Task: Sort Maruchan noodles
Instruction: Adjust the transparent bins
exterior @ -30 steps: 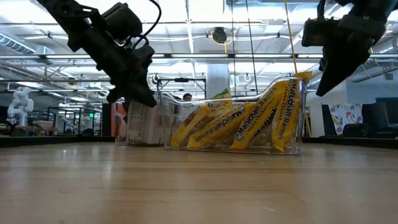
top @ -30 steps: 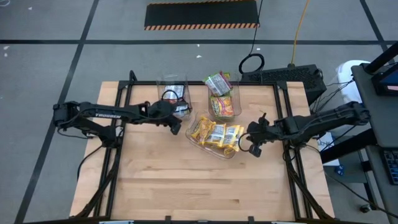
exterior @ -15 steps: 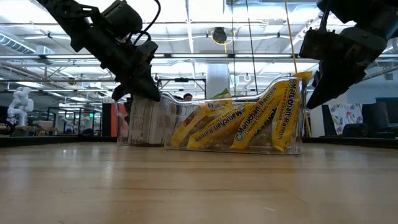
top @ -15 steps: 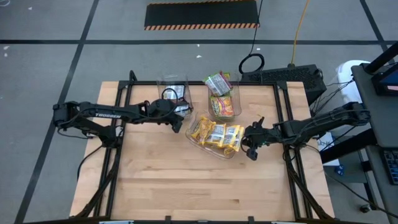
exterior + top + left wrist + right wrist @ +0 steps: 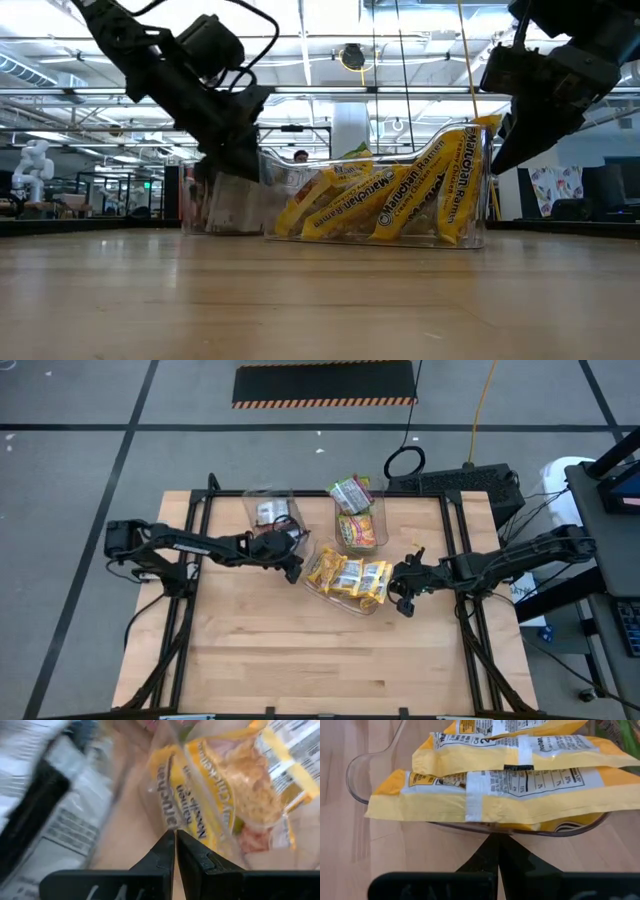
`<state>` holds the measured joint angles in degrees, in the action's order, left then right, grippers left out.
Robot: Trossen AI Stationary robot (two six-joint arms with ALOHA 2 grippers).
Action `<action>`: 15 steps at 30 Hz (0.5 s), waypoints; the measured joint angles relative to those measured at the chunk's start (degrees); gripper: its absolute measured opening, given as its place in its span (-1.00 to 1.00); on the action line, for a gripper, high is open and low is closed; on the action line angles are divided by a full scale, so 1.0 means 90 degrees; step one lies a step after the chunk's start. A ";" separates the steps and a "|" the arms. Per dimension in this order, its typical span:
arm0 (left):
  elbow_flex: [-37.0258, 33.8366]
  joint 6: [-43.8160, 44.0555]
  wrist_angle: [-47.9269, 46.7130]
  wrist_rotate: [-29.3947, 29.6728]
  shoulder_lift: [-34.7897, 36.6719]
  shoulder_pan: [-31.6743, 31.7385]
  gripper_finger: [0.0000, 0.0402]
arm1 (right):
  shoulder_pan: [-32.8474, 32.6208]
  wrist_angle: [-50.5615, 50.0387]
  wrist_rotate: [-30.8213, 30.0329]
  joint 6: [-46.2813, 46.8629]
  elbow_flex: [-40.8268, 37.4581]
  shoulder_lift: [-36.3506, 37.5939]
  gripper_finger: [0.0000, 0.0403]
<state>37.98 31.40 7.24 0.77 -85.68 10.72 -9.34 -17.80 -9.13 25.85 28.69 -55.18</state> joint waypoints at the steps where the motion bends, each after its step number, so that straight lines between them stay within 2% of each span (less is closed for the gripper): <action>1: 0.0002 0.0025 0.0190 -0.0005 -0.0096 -0.0010 -0.87 | 0.0012 0.0000 0.0018 0.0000 0.0000 0.0000 -1.00; 5: 0.0009 0.0029 0.0753 -0.0012 -0.0341 -0.0043 -0.87 | 0.0029 0.0001 0.0022 -0.0004 0.0000 0.0000 -1.00; 15: -0.0006 0.0198 0.0753 -0.0157 -0.0270 -0.0238 -0.87 | 0.0029 0.0005 0.0022 -0.0102 0.0000 0.0000 -1.00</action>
<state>37.93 33.18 14.02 -0.64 -88.12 8.58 -9.08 -17.76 -8.93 24.93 28.69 -55.18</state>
